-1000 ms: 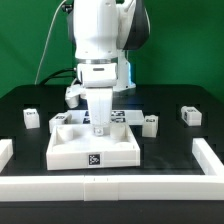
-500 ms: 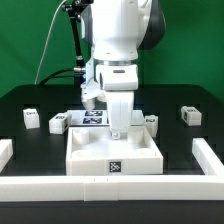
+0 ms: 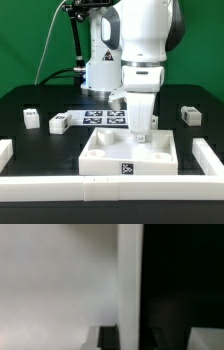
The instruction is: Assemble one leg
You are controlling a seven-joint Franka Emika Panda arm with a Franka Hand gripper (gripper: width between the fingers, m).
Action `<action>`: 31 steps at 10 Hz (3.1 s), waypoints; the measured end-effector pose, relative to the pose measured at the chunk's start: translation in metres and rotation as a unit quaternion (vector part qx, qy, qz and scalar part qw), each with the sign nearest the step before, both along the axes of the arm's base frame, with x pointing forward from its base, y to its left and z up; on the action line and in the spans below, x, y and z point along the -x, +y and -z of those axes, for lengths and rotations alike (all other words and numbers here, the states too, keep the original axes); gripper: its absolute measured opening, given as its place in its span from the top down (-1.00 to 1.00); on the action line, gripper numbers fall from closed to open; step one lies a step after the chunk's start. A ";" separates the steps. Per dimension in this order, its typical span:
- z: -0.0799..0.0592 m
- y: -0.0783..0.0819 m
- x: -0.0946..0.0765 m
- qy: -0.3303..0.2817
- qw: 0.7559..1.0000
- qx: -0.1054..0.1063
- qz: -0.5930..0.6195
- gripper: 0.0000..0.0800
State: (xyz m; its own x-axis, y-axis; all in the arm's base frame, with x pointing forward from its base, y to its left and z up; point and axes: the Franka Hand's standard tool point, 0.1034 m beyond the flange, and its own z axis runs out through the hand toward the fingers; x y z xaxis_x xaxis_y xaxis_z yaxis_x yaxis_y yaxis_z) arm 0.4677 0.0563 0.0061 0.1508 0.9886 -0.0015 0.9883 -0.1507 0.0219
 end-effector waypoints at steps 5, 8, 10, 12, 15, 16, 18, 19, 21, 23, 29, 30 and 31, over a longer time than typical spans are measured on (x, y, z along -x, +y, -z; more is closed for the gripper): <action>0.000 0.000 -0.001 0.004 1.000 0.002 -0.008 0.85; 0.000 0.022 -0.023 0.007 0.999 0.006 -0.038 0.85; 0.000 0.030 -0.033 0.011 0.999 0.007 -0.043 0.85; -0.001 0.031 -0.034 0.018 0.999 0.009 -0.044 0.85; 0.000 0.031 -0.034 0.020 0.999 0.010 -0.044 0.85; 0.000 0.031 -0.034 0.020 0.999 0.010 -0.044 0.41; 0.000 0.031 -0.034 0.020 0.999 0.010 -0.044 0.07; 0.000 0.031 -0.034 0.020 0.999 0.010 -0.044 -0.44; 0.000 0.030 -0.034 0.020 0.999 0.010 -0.044 -0.57; 0.000 0.030 -0.034 0.020 0.999 0.010 -0.044 -0.61; -0.050 0.037 -0.010 0.004 1.000 0.018 0.002 -0.62; -0.054 0.036 -0.008 0.003 1.000 0.019 0.011 -0.62; -0.050 0.036 -0.007 0.006 1.000 0.019 0.019 -0.62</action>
Offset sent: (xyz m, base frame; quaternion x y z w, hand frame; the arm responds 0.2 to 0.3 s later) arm 0.0000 0.0000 0.0000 0.0000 0.0000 0.0000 1.0000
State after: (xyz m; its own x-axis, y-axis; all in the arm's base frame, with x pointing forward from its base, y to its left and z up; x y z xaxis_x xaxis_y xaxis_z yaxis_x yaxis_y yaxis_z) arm 0.4749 0.0922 0.0563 0.1874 0.9814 -0.0407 0.9822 -0.1869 0.0162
